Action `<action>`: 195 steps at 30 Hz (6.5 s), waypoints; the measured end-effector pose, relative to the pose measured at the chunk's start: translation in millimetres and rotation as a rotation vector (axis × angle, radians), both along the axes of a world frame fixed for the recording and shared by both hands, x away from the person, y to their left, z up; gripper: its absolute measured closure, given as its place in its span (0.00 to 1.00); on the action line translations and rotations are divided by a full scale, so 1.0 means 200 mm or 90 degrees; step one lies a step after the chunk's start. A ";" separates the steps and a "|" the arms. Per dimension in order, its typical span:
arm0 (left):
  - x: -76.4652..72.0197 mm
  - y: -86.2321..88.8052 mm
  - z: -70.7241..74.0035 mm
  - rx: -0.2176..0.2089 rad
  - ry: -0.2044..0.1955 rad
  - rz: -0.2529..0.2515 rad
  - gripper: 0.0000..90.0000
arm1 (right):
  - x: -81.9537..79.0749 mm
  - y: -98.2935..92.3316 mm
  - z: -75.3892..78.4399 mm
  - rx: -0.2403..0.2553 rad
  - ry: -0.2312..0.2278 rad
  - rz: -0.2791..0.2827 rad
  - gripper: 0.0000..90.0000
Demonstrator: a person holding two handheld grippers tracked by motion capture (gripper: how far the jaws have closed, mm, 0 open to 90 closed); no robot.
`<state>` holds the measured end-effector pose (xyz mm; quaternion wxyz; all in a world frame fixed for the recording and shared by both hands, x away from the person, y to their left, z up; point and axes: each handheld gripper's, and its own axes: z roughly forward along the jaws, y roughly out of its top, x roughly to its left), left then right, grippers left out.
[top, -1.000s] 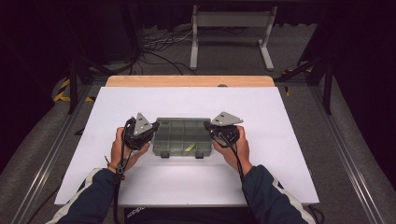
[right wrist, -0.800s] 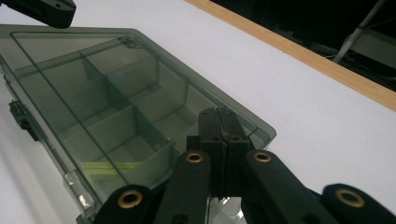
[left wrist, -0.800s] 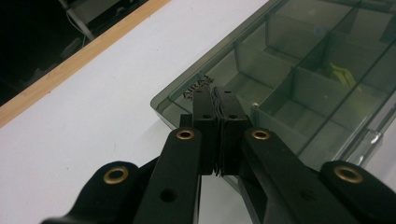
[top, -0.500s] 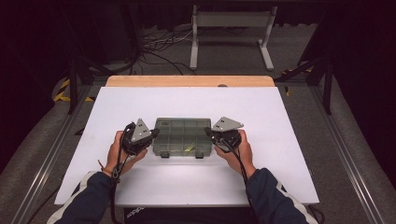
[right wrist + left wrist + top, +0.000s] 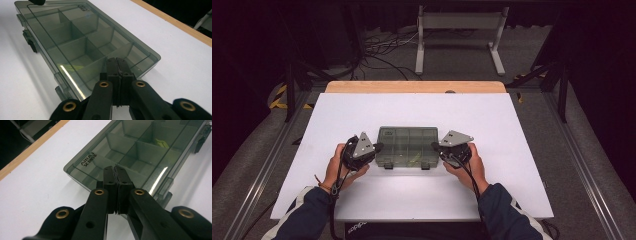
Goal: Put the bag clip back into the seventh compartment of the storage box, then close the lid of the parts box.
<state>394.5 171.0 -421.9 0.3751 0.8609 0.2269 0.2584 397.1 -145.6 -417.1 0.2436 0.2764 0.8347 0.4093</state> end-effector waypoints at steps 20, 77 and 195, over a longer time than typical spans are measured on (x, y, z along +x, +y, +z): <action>-0.03 0.02 -0.06 -0.005 0.007 -0.014 0.99 | -0.03 0.01 -0.05 -0.013 0.011 0.017 1.00; -0.07 0.09 -0.04 -0.090 -0.051 -0.067 0.55 | -0.08 -0.04 0.02 0.046 -0.073 0.044 0.57; -0.24 0.24 -0.10 -0.107 -0.062 -0.080 0.04 | -0.30 -0.43 -0.03 -0.034 -0.127 -0.086 0.09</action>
